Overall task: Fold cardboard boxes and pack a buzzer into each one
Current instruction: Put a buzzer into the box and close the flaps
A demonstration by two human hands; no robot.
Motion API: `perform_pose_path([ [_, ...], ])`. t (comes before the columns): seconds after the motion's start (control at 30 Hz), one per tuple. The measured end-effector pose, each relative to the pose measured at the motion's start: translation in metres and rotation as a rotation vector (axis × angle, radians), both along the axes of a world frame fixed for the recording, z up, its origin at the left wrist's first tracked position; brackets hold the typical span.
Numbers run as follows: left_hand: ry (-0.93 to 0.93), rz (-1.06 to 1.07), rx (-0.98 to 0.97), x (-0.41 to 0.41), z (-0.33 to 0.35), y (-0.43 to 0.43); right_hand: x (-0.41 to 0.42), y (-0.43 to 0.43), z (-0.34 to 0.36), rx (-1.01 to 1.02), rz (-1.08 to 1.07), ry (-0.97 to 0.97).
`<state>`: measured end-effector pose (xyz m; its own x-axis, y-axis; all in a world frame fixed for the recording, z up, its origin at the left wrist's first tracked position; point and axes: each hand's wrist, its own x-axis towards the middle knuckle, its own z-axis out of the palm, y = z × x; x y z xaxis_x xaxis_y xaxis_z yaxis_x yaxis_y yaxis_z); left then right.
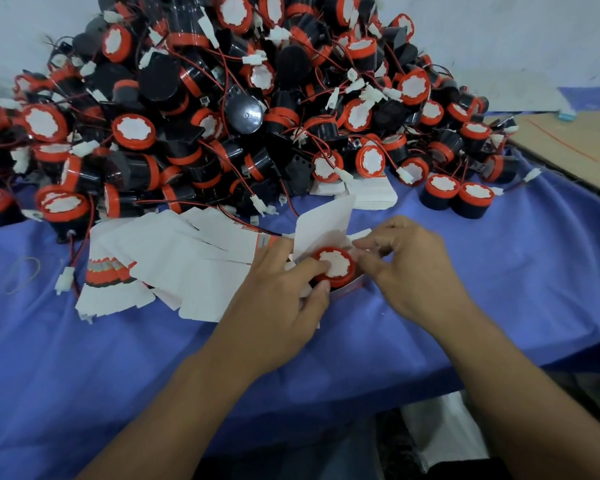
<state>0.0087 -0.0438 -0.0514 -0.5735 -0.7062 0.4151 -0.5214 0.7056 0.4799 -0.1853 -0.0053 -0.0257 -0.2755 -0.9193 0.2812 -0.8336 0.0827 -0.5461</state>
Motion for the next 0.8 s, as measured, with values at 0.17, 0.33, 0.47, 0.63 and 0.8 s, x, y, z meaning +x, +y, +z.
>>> perform_pose_path([
  [0.17, 0.096, 0.017, 0.064, 0.002, -0.003, 0.0, -0.003, 0.0, -0.002, 0.062, 0.074, 0.037],
  [0.33, 0.301, 0.199, 0.025, 0.005, -0.002, -0.002, -0.005, 0.004, 0.001, 0.083, 0.185, 0.087],
  [0.47, 0.416, 0.255, 0.013, 0.002, -0.002, 0.003, -0.002, 0.005, 0.002, 0.071, 0.207, 0.086],
  [0.63, 0.51, 0.215, -0.058, -0.002, -0.006, 0.006, 0.0, 0.007, 0.002, 0.12, 0.217, 0.132],
  [0.8, 0.575, 0.176, -0.095, -0.004, -0.007, 0.006, 0.01, 0.008, -0.007, 0.154, 0.198, 0.113],
])
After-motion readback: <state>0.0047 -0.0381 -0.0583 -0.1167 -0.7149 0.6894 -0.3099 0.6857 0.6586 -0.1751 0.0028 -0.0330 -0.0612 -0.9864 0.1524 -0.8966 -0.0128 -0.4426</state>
